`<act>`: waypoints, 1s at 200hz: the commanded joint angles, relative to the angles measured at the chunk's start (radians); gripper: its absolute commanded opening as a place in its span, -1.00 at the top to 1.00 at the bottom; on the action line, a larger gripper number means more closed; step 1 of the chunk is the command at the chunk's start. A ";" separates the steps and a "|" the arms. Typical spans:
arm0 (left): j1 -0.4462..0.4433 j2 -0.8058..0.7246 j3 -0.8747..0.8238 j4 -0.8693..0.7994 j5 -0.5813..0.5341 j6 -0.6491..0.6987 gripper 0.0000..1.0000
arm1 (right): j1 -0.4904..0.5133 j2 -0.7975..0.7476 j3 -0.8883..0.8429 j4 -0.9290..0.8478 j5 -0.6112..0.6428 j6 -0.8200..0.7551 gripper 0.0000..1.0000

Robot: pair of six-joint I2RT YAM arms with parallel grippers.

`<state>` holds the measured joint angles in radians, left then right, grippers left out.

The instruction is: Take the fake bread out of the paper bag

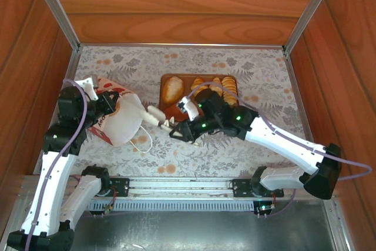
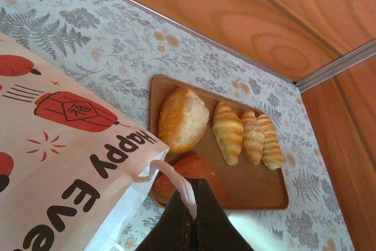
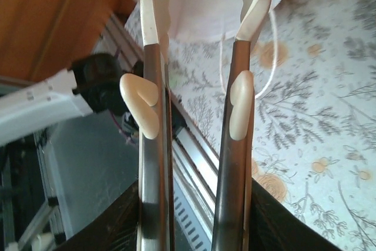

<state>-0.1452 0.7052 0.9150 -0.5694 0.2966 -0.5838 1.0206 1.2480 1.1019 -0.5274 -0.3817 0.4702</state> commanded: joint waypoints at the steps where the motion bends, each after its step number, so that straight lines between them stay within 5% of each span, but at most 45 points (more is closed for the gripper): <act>1: -0.005 -0.019 0.010 0.002 0.011 0.010 1.00 | 0.077 0.057 0.025 0.025 0.095 -0.101 0.15; 93: -0.006 -0.085 -0.011 -0.038 0.040 0.019 1.00 | 0.305 0.394 0.266 -0.006 0.606 -0.339 0.13; 139: -0.006 -0.061 0.010 -0.038 0.060 0.029 1.00 | 0.308 0.641 0.510 -0.154 0.708 -0.366 0.07; 200: -0.006 -0.062 0.000 -0.038 0.068 0.024 1.00 | 0.293 0.766 0.619 -0.130 0.736 -0.352 -0.08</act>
<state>-0.1452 0.6487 0.9146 -0.6067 0.3462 -0.5732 1.3270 1.9923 1.6615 -0.6601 0.3225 0.1215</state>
